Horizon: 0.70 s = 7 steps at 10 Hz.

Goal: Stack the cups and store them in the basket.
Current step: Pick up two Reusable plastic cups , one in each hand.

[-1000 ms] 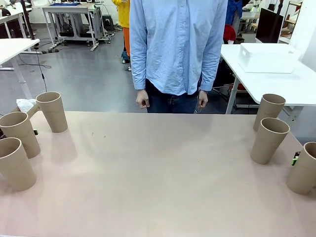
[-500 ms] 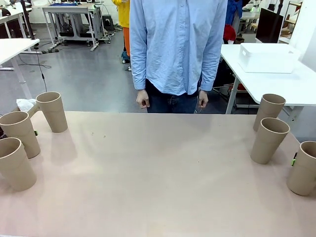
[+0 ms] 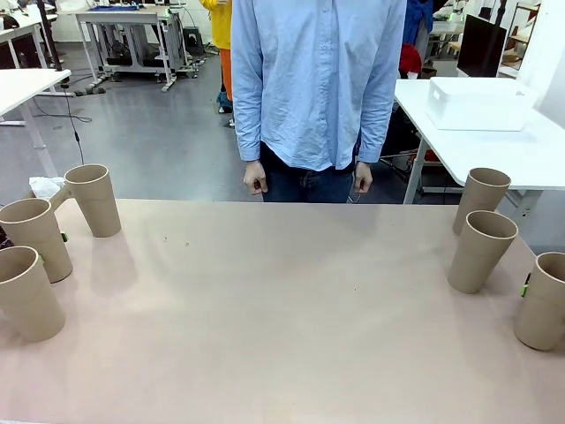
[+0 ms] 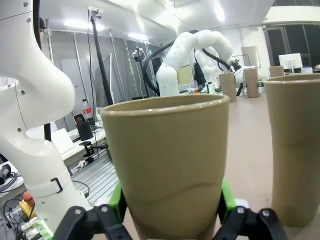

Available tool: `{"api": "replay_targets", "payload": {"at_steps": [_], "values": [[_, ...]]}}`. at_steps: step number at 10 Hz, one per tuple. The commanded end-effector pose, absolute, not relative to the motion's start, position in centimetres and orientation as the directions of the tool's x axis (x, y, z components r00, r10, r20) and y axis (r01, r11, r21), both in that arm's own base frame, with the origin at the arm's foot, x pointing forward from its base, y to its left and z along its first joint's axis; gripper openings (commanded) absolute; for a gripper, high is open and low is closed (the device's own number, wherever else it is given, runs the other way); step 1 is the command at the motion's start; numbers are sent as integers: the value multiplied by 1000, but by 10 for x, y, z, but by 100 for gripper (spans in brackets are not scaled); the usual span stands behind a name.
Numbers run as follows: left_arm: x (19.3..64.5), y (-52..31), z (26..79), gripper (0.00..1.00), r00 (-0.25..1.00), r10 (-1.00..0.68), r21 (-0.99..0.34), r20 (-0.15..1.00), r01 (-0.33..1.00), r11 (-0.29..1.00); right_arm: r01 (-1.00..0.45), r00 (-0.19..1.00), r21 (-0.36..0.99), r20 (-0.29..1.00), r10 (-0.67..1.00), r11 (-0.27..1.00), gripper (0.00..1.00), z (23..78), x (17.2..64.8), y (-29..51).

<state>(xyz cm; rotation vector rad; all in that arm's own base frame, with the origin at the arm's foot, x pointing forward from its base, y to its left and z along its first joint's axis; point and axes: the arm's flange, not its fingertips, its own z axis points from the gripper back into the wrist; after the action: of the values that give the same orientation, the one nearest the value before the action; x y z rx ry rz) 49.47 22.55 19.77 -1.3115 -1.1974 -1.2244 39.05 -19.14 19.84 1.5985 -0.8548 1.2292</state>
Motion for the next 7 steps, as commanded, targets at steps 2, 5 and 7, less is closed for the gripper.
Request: {"api": "replay_targets", "payload": {"at_steps": [2, 5, 7], "values": [[483, 229, 222, 83, -24, 56, 28, 998, 998, -63, -940, 243, 229, 970, -24, -252, 87, 224, 384, -185], [462, 223, 268, 83, -68, 83, 72, 994, 997, -39, -976, 208, 203, 977, -56, -82, 87, 283, 370, -168], [447, 212, 299, 83, -86, 86, 89, 993, 995, -37, -983, 182, 182, 981, -73, -7, 87, 320, 357, -150]]}}
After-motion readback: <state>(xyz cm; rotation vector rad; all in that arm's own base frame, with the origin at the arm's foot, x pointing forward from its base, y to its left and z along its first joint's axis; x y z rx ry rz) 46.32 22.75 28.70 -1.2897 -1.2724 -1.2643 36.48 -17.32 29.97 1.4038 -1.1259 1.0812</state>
